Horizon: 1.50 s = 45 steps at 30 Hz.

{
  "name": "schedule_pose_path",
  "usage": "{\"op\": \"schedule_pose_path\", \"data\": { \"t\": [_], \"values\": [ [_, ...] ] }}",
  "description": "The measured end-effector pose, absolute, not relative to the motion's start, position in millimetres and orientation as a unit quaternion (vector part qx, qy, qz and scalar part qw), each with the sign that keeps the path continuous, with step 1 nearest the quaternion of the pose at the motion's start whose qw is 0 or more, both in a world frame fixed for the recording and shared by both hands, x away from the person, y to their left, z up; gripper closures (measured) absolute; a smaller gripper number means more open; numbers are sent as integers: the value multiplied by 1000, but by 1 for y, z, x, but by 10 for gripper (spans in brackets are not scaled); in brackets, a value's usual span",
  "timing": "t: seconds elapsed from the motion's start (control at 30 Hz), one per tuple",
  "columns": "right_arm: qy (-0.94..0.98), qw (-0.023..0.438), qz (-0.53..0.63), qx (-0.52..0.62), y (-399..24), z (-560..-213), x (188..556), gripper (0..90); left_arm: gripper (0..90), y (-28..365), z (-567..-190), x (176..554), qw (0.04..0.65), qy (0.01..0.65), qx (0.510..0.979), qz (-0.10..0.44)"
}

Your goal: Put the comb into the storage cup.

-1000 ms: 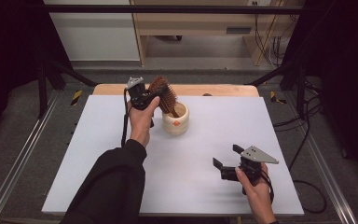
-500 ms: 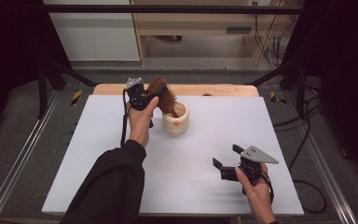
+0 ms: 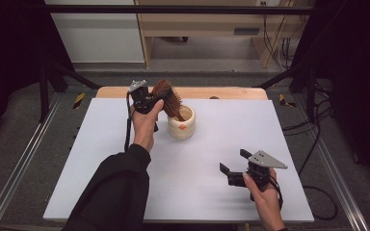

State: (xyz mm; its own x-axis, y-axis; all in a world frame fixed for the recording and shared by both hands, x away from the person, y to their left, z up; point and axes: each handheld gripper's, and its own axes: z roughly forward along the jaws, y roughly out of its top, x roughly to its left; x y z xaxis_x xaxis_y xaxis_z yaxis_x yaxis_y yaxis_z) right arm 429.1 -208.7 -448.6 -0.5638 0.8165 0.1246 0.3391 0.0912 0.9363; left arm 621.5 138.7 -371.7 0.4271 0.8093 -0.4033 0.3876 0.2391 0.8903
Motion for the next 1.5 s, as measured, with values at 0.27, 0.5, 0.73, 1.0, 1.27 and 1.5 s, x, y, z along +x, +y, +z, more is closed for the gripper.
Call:
{"op": "schedule_pose_path", "data": {
  "t": [0.27, 0.5, 0.73, 1.0, 1.27, 1.5],
  "values": [
    [704, 223, 535, 410, -209, -449, 429, 45, 433, 138, -372, 621, 603, 506, 591, 176],
    [704, 223, 535, 410, -209, -449, 429, 45, 422, 139, -372, 621, 605, 506, 589, 175],
    [705, 223, 535, 410, -209, -449, 429, 45, 404, 140, -371, 621, 609, 505, 586, 177],
    [705, 222, 534, 410, -208, -449, 429, 45, 337, 141, -372, 621, 610, 507, 583, 175],
    [706, 222, 534, 408, -208, -449, 429, 44, 255, 141, -372, 622, 609, 512, 579, 177],
    [707, 223, 533, 408, -208, -449, 429, 43, 167, 143, -373, 621, 607, 516, 577, 179]
  ]
}}
